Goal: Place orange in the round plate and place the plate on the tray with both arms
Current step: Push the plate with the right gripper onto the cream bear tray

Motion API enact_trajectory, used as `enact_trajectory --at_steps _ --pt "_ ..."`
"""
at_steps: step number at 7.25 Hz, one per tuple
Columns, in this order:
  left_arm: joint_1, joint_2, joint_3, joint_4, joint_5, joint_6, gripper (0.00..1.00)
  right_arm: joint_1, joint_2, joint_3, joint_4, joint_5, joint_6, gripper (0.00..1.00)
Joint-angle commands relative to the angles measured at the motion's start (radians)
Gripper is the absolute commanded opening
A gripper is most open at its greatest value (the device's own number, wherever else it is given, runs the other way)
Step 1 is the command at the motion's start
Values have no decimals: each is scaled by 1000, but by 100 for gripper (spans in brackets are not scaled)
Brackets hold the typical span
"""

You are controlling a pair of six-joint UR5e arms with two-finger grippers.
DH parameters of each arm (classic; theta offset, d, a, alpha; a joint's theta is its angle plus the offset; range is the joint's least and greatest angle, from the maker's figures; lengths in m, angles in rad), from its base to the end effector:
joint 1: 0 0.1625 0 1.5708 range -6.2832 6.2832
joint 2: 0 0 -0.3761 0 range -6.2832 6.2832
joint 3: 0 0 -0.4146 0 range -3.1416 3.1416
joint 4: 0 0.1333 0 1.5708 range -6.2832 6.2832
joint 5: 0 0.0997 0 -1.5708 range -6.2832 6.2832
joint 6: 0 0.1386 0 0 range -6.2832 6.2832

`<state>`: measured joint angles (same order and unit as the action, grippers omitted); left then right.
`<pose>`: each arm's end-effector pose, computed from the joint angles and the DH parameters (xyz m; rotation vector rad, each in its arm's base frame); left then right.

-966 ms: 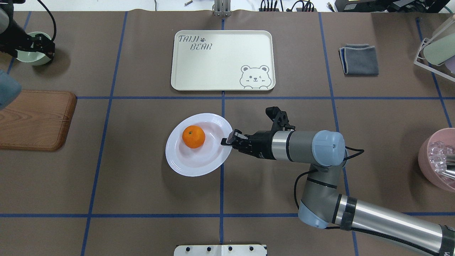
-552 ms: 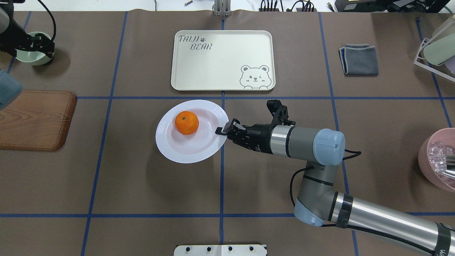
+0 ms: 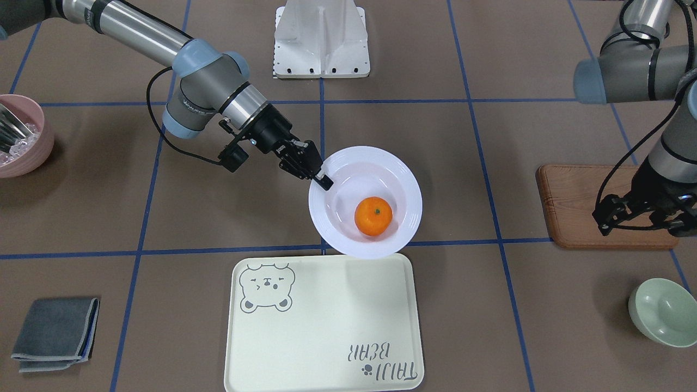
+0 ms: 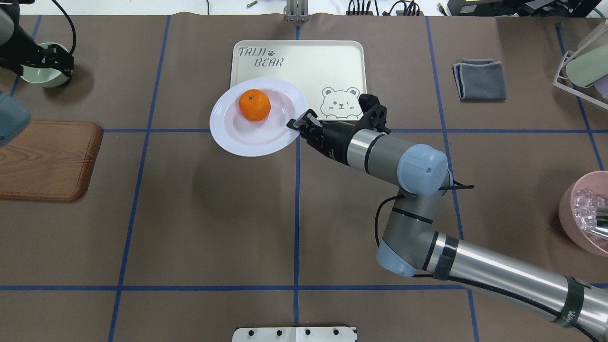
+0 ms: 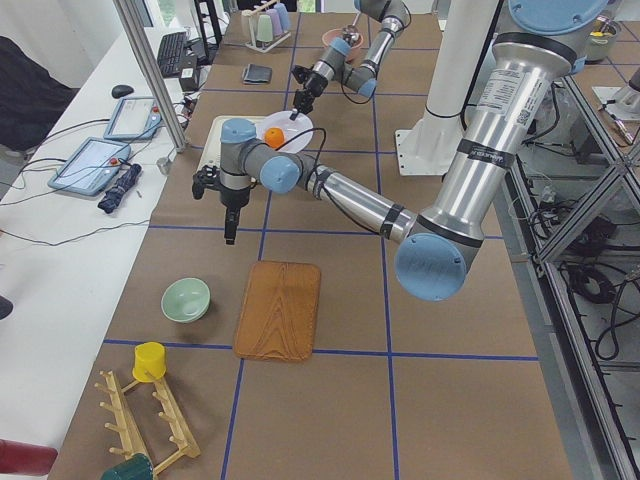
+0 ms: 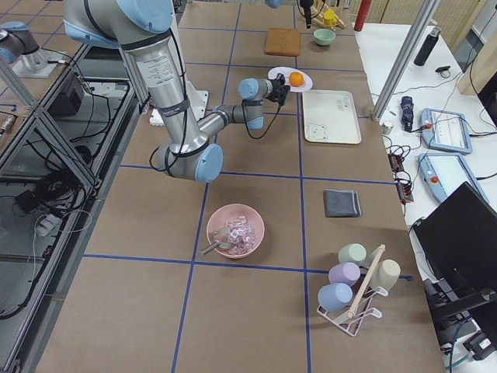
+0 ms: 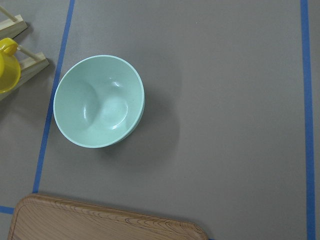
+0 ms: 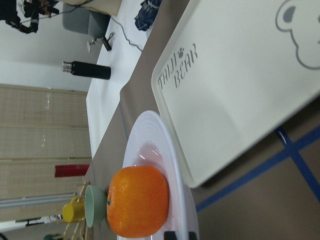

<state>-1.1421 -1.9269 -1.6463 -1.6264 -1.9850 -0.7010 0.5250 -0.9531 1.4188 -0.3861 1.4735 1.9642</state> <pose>0.2019 -0.6281 0.4070 0.1884 0.6003 -0.1624 -0.5476 -0.4868 0.1726 0.1888 -1.6983 0.7732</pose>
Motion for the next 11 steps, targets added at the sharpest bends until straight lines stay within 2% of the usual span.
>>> enact_trajectory --at_steps 1,2,5,9,10,11 --pt "-1 0 2 0 0 0 99 88 127 -122 -131 -7 71 0" --pt "-1 0 2 0 0 0 98 116 184 -229 -131 -7 93 0" --pt "1 -1 20 -1 0 0 99 138 289 -452 -129 -4 110 0" --pt "1 -4 36 -1 3 0 98 145 294 -517 -129 -1 108 0" --pt "2 -9 36 -1 49 0 99 145 294 -520 -131 1 108 13" --pt "4 -10 37 -1 57 0 99 145 287 -526 -134 13 64 99"
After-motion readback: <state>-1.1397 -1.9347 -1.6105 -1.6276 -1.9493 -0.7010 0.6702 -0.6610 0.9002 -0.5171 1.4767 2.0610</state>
